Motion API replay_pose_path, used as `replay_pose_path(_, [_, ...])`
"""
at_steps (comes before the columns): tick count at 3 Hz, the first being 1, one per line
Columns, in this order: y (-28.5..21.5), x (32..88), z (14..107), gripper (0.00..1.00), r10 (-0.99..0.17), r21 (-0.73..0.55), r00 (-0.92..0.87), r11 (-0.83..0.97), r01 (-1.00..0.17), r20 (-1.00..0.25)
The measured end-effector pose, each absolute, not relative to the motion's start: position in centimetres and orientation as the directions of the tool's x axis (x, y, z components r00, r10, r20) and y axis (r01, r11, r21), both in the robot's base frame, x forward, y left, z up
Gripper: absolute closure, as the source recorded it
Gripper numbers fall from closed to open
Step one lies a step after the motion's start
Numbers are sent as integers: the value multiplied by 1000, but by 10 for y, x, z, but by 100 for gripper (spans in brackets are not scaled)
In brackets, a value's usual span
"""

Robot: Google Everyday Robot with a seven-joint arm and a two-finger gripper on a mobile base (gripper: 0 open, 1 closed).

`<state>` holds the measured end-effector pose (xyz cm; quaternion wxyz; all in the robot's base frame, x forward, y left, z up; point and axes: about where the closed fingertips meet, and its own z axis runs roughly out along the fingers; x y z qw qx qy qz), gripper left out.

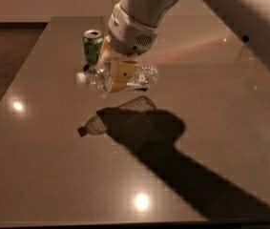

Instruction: Place water bottle upright

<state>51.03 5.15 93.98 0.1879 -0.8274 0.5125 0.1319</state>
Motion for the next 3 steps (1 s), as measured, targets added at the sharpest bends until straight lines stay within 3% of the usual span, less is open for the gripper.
replay_pose_path(2, [32, 538, 983, 100, -672, -109, 165, -126, -986, -722])
replay_pose_path(3, [28, 550, 990, 100, -609, -96, 90, -23, -995, -788])
